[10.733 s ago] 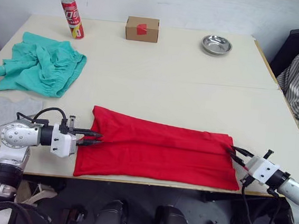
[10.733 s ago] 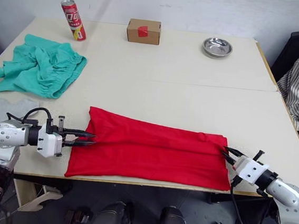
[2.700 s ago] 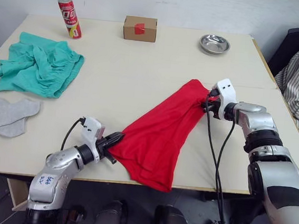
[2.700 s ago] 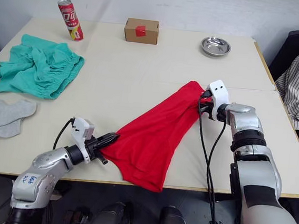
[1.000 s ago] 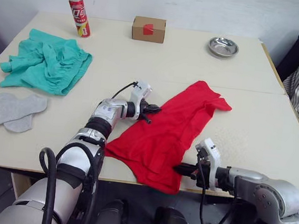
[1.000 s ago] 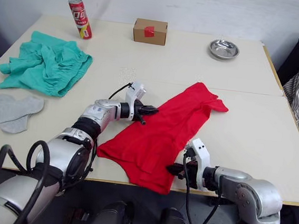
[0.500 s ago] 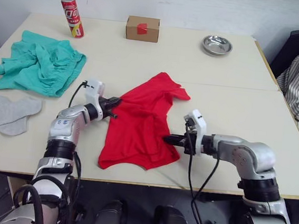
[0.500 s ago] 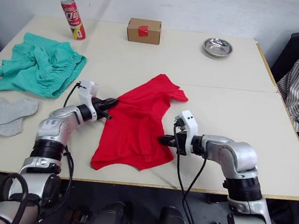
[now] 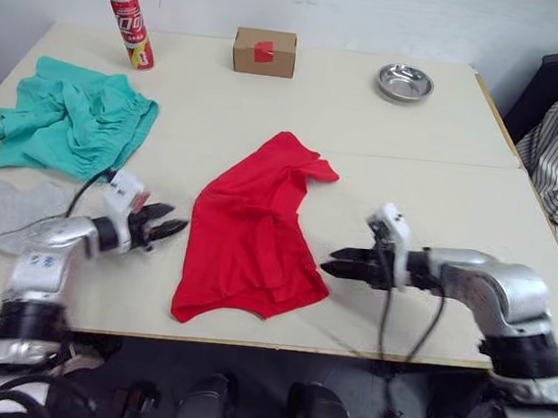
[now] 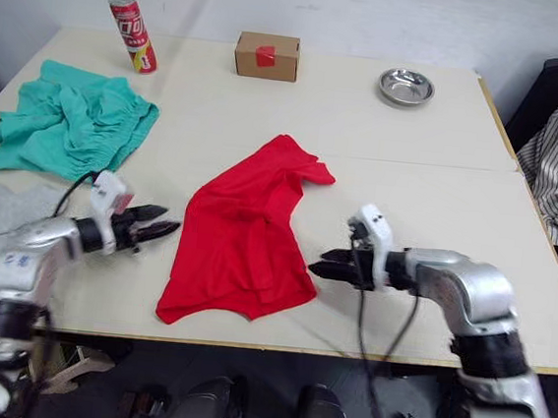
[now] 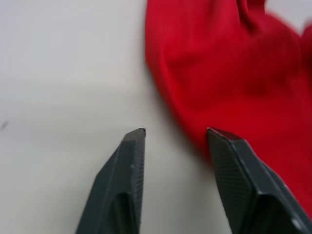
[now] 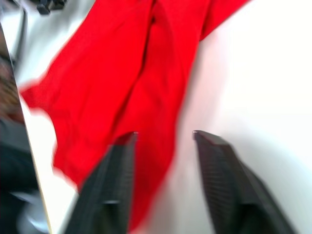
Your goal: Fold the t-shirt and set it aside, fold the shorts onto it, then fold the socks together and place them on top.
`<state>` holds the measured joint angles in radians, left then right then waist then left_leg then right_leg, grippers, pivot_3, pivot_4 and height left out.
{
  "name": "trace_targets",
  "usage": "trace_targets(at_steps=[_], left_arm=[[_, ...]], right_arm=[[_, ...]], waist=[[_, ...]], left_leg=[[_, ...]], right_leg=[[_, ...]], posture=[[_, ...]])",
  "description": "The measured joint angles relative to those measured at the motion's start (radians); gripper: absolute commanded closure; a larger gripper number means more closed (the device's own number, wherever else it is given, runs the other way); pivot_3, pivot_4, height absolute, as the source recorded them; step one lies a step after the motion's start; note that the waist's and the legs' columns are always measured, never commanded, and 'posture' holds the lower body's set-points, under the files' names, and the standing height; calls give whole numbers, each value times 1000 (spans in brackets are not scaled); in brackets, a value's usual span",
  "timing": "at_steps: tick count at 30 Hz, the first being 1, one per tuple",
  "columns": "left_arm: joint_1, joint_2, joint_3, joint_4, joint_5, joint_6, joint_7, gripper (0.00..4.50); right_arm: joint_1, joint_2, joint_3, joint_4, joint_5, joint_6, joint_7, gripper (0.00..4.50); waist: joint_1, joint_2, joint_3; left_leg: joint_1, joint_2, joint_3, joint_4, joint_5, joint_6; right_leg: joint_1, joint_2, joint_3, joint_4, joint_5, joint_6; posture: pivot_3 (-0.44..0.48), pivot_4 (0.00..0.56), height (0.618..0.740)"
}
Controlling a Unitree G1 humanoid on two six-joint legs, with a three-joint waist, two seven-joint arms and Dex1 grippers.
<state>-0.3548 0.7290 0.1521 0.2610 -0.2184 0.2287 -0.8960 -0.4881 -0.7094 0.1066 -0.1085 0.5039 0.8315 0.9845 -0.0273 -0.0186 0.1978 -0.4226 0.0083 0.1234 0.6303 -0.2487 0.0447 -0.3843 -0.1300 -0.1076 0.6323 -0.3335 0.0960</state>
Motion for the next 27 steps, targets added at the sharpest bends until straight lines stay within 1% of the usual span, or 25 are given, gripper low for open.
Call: trace_targets(at_steps=[1, 3, 4, 5, 8, 10, 13, 16, 18, 19, 24, 27], left_arm=[[28, 29, 2, 7, 14, -133, -47, 1030], [42, 52, 5, 34, 22, -426, -144, 462], [43, 60, 2, 43, 28, -527, -175, 104], [41, 72, -6, 74, 36, -613, -198, 20], [26, 86, -30, 203, 84, -825, -233, 20], [0, 89, -61, 273, 113, -957, -243, 20], [-56, 109, -104, 349, 143, -1119, -260, 20], [-78, 124, -142, 384, 143, -1225, -279, 20], [-79, 137, -178, 379, 128, -1281, -302, 20], [-78, 137, -192, 377, 117, -1299, -311, 20], [-57, 136, -250, 335, 62, -1322, -324, 20], [-52, 131, -262, 331, 52, -1319, -319, 20]], right_arm=[[20, -30, 8, 17, -51, -139, 53, 1068], [21, -47, 32, 108, -158, -448, 142, 423], [18, -53, 47, 149, -198, -567, 175, 51], [12, -52, 61, 199, -237, -692, 209, 5], [-10, -36, 88, 357, -330, -1005, 259, 5], [-36, -14, 103, 460, -382, -1201, 268, 5], [-83, 27, 122, 573, -437, -1459, 262, 5], [-119, 54, 134, 653, -477, -1627, 246, 5], [-144, 74, 149, 701, -500, -1705, 233, 5], [-154, 85, 155, 716, -507, -1732, 225, 5], [-186, 119, 178, 779, -526, -1815, 196, 5], [-203, 125, 202, 790, -546, -1867, 179, 5]], waist=[[0, 0, 0], [1, 0, 0], [1, 0, 0], [0, 0, 0], [-2, 0, 0], [-3, 0, 0], [-5, 0, 0], [-8, 0, 0], [-11, 0, 0], [-14, 0, 0], [-25, 1, 0], [-29, 1, 0]], left_leg=[[1, 0, 2, -1, -1, -1], [1, 0, 4, 0, -1, -1], [1, 0, 4, 0, 0, -1], [3, 0, 5, 0, 0, -1], [3, 0, 6, 0, 0, 1], [2, 1, 6, 0, 3, 6], [4, 1, 7, 1, 4, 6], [10, 2, 9, 1, 3, 7], [18, 2, 12, -1, 1, 6], [18, 3, 12, -1, 0, 6], [18, 4, 12, 0, 0, 6], [19, 4, 12, 0, 0, 6]], right_leg=[[0, 0, 0, -1, 0, 0], [0, 0, -3, -1, 1, 2], [0, 0, -3, -2, 2, 2], [1, -1, -3, -2, 3, 2], [0, 0, -2, -1, 3, 2], [-1, 0, -2, -1, 3, 2], [0, 0, -2, 1, 3, 2], [5, -1, -3, 3, 3, 2], [10, -2, -3, 1, 3, 1], [10, -2, -2, 2, 3, 1], [10, -4, 0, 6, 3, 0], [10, -4, 0, 6, 2, 0]], posture=[[0, 150, 740], [0, 150, 740], [0, 150, 740], [0, 150, 740], [0, 150, 740], [0, 150, 740], [0, 150, 740], [0, 150, 740], [0, 150, 740], [0, 150, 740], [0, 150, 740], [0, 150, 740]])
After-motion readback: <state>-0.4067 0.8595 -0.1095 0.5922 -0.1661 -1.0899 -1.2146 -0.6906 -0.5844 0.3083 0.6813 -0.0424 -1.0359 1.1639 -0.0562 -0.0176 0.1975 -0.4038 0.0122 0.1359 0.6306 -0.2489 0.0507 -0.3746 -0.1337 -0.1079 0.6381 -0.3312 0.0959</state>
